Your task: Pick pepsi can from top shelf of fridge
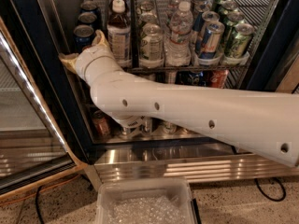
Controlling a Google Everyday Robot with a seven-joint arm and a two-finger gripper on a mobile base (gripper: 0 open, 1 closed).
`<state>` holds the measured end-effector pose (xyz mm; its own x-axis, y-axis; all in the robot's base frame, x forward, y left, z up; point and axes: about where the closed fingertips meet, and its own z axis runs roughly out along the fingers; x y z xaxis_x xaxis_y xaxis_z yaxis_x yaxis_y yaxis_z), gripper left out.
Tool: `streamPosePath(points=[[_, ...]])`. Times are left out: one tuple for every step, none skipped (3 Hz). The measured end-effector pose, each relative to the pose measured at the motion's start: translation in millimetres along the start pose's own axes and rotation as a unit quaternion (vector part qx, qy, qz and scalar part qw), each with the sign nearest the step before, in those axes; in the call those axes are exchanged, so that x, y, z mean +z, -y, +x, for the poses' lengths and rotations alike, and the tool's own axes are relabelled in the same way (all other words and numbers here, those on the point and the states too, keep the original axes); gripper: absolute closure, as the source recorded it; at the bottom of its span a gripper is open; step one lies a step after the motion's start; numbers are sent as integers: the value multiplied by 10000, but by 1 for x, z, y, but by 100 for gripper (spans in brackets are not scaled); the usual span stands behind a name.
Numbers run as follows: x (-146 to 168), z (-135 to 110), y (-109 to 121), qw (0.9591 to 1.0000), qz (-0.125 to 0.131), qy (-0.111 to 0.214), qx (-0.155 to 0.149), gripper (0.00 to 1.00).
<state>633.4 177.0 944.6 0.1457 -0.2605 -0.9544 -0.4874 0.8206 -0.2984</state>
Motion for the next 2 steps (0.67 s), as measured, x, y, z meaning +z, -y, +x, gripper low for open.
streamPosePath(points=[[4,5,-2,9999,139,-20,41,29],[8,11,-2,9996,249,-40,93,29]])
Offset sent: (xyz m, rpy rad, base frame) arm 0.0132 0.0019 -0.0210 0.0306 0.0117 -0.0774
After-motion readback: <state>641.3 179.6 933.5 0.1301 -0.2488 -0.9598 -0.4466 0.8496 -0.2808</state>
